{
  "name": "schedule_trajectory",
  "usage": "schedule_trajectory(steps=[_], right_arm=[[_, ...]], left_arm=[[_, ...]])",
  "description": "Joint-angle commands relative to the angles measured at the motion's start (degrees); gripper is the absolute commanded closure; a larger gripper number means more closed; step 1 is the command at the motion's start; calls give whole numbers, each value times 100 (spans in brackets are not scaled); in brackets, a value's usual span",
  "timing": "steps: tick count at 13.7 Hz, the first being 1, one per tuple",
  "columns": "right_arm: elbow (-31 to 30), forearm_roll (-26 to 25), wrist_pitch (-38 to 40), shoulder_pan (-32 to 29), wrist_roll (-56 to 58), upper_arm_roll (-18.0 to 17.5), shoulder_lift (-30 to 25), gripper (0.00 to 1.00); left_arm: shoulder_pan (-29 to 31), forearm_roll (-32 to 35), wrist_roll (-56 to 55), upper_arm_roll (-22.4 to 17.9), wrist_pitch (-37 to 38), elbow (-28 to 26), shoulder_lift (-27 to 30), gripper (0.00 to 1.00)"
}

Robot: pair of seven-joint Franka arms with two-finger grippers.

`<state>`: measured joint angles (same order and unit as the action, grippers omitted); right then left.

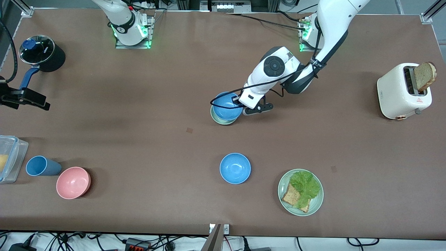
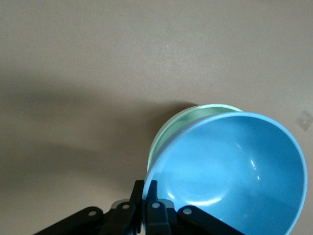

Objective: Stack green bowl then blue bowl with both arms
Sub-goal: 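Lower the blue bowl into the green bowl and open the left gripper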

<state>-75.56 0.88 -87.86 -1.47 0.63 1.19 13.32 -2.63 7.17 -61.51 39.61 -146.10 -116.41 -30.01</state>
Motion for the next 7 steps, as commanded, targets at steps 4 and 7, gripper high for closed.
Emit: schedule_trajectory(steps=[4,7], right_arm=[[-1634,-106,-801,-116,95,-137,-996,0],[-2296,-106,-1120,-90,69,-146,-1472,0]], left_arm=[[-255,179,-257,-94,-33,189,-119,99],[-326,179,-248,-111,-33,277,-242,90]])
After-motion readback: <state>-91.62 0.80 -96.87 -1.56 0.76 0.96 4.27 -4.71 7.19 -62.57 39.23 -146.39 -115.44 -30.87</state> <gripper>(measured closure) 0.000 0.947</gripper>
